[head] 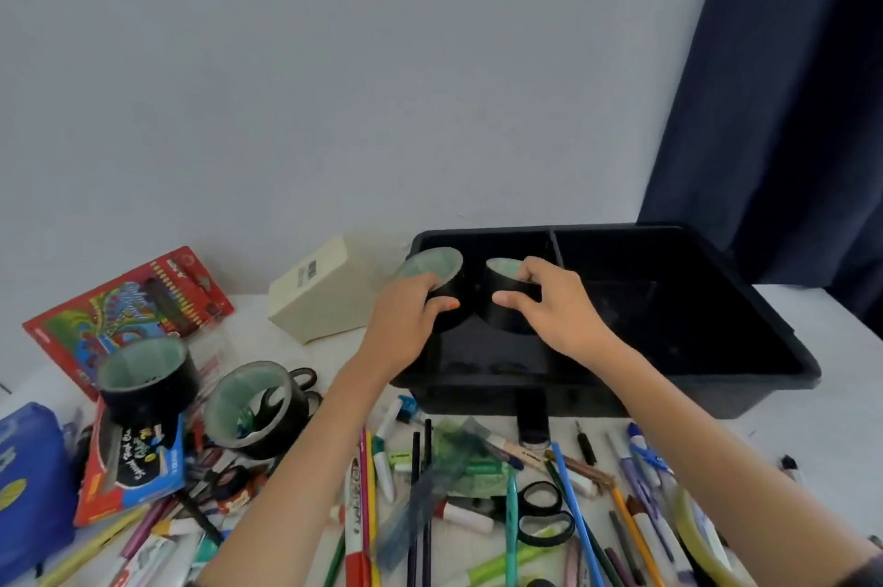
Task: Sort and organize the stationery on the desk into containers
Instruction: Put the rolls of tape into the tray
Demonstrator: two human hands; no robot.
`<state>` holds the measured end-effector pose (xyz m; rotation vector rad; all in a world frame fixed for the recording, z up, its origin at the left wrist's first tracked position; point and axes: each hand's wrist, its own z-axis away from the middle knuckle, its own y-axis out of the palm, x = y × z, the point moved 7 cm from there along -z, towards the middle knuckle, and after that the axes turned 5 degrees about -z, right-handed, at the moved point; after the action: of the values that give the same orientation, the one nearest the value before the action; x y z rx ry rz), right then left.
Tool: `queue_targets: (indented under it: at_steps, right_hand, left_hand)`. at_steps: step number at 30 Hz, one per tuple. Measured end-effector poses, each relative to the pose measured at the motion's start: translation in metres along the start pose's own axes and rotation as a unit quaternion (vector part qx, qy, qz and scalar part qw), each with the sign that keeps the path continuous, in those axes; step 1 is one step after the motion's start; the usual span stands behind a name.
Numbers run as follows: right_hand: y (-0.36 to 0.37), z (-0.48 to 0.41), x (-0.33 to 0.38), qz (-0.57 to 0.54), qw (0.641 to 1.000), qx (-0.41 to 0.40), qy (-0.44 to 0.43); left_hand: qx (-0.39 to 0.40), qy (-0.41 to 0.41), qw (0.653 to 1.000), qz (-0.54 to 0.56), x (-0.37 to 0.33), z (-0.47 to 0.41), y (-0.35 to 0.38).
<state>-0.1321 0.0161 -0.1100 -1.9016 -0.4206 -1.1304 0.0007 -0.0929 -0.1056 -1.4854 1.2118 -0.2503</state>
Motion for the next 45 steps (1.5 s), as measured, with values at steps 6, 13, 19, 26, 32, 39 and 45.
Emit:
queue_targets:
  at_steps: [6, 13, 19, 26, 32, 39, 45]
  right_hand:
    - [0.023, -0.032, -0.021, 0.119, 0.992, 0.043, 0.001]
    - [0.047, -0.063, -0.055, 0.164, 0.975, 0.038, 0.145]
    - [0.065, -0.071, -0.052, 0.315, 0.931, 0.013, 0.184]
    - [0.062, -0.082, -0.055, 0.370, 0.918, -0.019, 0.145]
    - [0.066, -0.082, -0.059, 0.427, 0.898, 0.003, 0.104]
    - [0.077, -0.085, -0.069, 0.472, 0.875, 0.034, 0.099]
    - [0.081, -0.084, -0.071, 0.466, 0.877, 0.052, 0.104]
  left_hand:
    - [0.041, 0.023, 0.996, -0.070, 0.005, -0.033, 0.035]
    - [0.125, -0.001, 0.975, -0.183, 0.014, -0.068, 0.078]
    - [0.135, 0.019, 0.965, -0.222, 0.021, -0.072, 0.101]
    - [0.173, 0.057, 0.951, -0.249, 0.026, -0.083, 0.113]
    - [0.115, 0.057, 0.951, -0.281, 0.025, -0.078, 0.114]
    - [0.104, 0.058, 0.941, -0.316, 0.025, -0.075, 0.118]
    - [0.129, 0.047, 0.945, -0.297, 0.029, -0.070, 0.121]
